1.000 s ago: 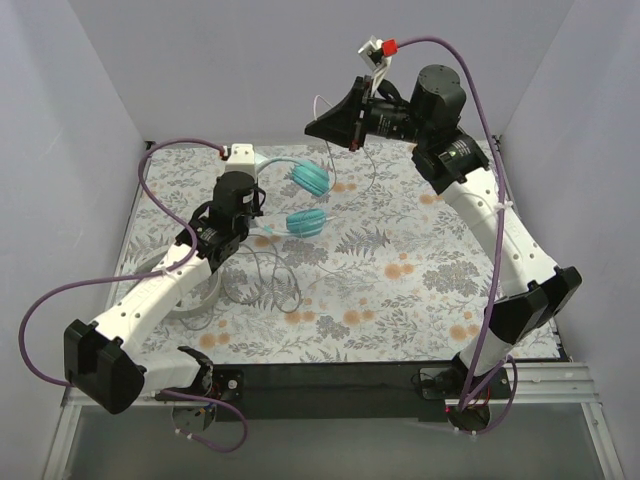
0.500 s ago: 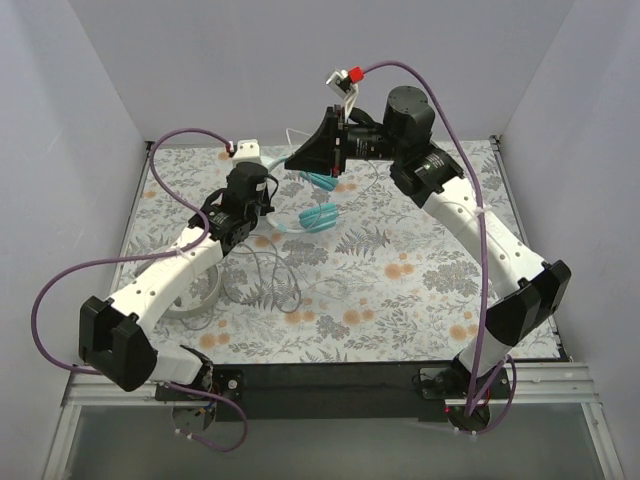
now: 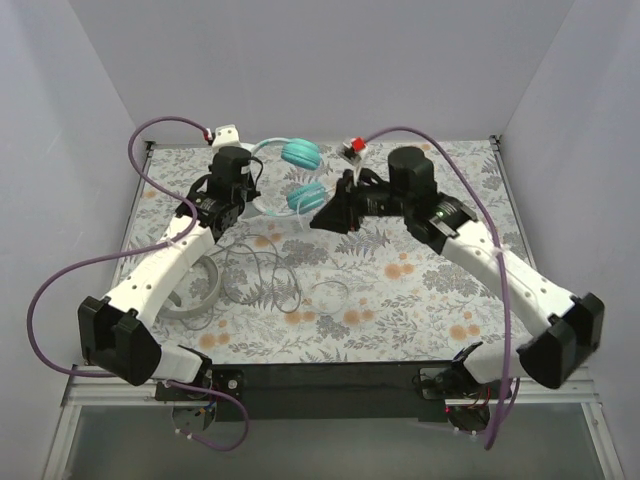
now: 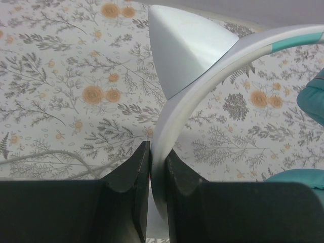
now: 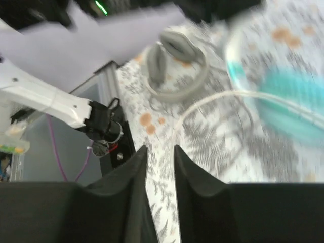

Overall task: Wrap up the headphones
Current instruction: Wrap the headphone cable with the right arm

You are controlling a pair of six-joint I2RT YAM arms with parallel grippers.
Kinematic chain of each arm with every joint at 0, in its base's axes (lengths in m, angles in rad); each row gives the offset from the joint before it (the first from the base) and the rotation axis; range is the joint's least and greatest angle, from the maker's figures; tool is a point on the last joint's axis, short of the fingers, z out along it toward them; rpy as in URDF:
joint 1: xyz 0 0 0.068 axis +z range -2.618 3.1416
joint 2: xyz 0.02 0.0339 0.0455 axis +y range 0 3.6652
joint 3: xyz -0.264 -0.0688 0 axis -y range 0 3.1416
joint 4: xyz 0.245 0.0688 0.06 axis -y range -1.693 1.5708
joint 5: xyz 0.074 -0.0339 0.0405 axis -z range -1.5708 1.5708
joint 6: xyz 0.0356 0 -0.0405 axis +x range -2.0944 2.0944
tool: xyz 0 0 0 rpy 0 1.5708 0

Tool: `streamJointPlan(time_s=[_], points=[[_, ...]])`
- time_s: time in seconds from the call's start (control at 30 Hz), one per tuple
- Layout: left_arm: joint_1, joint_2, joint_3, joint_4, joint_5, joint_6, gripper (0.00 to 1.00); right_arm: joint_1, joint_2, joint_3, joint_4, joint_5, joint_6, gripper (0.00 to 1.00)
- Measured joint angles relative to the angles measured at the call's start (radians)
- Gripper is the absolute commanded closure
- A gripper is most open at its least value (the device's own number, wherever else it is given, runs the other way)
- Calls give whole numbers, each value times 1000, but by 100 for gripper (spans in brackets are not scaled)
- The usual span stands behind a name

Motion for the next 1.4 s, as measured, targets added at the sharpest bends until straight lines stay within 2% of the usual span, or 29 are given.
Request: streamJointPlan(time_s=[0.13,0.17,0.37,0.5,0.6,0.77,1.0,1.13,1.4], points=[[31,5,84,-35,-14,4,100,-30,-194,-229,-66,208,-75,30],[31,5,107,-42,-13,6,100,-39,-219,-258,-74,254,-87,27],[29,2,200,-81,7,14,100,-50,-233,-291,-80,514,-151,28],[28,-4,234,-125,14,18,100,-85,-233,-291,-41,619,-201,28],[28,-9,246,-150,19,18,100,-150,-233,-291,24,621,-212,33],[28,-13,259,-182,32,18,100,-275,-206,-294,167,531,-184,39],[28,-16,276,-209,44,18,100,-280,-121,-295,239,428,-169,39],[28,-21,281,-216,47,18,100,-280,-151,-317,258,424,-170,44],[28,-28,307,-239,84,9,100,-281,-146,-381,344,407,-147,46]])
